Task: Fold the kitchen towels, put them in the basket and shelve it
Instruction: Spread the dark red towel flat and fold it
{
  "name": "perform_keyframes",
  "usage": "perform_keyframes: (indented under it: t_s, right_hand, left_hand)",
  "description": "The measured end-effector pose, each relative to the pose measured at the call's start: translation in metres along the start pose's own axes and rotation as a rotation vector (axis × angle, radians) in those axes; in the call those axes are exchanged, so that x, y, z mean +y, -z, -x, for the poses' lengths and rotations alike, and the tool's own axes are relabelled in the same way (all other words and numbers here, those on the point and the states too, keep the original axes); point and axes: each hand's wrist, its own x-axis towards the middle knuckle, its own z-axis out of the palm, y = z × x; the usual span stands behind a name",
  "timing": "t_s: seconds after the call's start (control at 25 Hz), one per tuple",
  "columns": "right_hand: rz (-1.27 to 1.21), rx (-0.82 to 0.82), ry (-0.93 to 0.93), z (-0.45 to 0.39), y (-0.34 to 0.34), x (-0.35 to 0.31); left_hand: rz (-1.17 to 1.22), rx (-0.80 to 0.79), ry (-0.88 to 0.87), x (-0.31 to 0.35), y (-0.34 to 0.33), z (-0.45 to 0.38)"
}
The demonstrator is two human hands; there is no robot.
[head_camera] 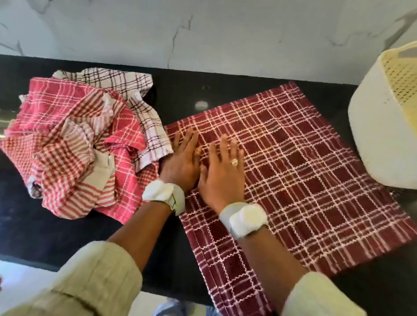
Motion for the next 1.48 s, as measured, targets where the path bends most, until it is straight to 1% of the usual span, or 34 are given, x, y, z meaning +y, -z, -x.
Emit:
perform_keyframes:
  t_s: [0.04,0.12,0.32,0.44,0.56,0.6,0.68,0.8,0.88,0.96,1.04,1.08,1.16,1.2,1.24,1.28,1.32,1.36,1.48]
  right_hand:
    - [0.001,-0.024,-0.056,0.018,-0.008,-0.002]
    - [0.019,-0.035,-0.073,0.034,-0.021,-0.005]
    - [0.089,-0.041,-0.122,0.066,-0.019,0.007]
    - [0.131,-0.084,-0.162,0.115,-0.011,0.012]
    - [0.196,-0.069,-0.235,0.163,-0.012,0.011]
    - [0.185,-0.082,-0.262,0.174,-0.011,0.012]
    - [0.175,-0.057,-0.319,0.194,-0.007,0.013]
    - [0.171,-0.046,-0.370,0.220,-0.004,0.009]
    - [0.088,-0.030,-0.440,0.215,0.002,0.002]
    - [-0.053,0.040,-0.471,0.185,0.017,-0.002]
    - [-0.095,0.149,-0.381,0.146,0.027,-0.002]
    - [-0.067,0.156,-0.319,0.123,0.030,0.000]
    - [0.027,0.061,-0.276,0.074,0.026,0.008]
    - [0.068,-0.008,-0.310,0.053,0.021,0.012]
    - [0.089,-0.060,-0.351,0.037,0.014,0.017]
    - [0.085,-0.078,-0.377,0.026,0.007,0.021]
    - [0.073,-0.068,-0.383,0.022,-0.001,0.028]
    - [0.075,-0.045,-0.377,0.025,-0.006,0.033]
    - [0.132,0.011,-0.424,0.045,-0.006,0.063]
  left_hand:
    - [-0.006,-0.046,-0.031,-0.004,-0.007,0.001]
    - [-0.024,-0.070,-0.058,-0.013,-0.010,0.002]
    - [-0.076,-0.048,-0.018,-0.007,-0.008,-0.001]
    - [-0.052,-0.071,-0.032,-0.008,-0.009,-0.001]
    - [-0.040,-0.074,-0.065,-0.014,-0.013,-0.003]
    - [-0.043,-0.056,-0.072,-0.015,-0.014,-0.004]
    - [-0.045,-0.038,-0.098,-0.015,-0.014,-0.005]
    - [0.002,-0.105,-0.107,-0.017,-0.006,-0.002]
    - [0.043,-0.069,-0.166,-0.015,-0.002,0.012]
    - [0.074,0.015,-0.323,-0.001,0.003,0.025]
    - [0.122,0.013,-0.477,0.021,0.006,0.034]
    - [0.145,-0.017,-0.498,0.031,0.008,0.034]
    - [0.154,-0.090,-0.460,0.036,0.002,0.022]
    - [0.101,-0.134,-0.442,0.034,-0.006,0.014]
    - [-0.005,-0.169,-0.431,0.029,-0.013,0.009]
    - [-0.121,-0.181,-0.423,0.023,-0.020,0.003]
    - [-0.200,-0.177,-0.410,0.017,-0.027,0.000]
    - [-0.231,-0.165,-0.398,0.014,-0.031,0.000]
    - [-0.238,-0.113,-0.396,0.016,-0.032,0.003]
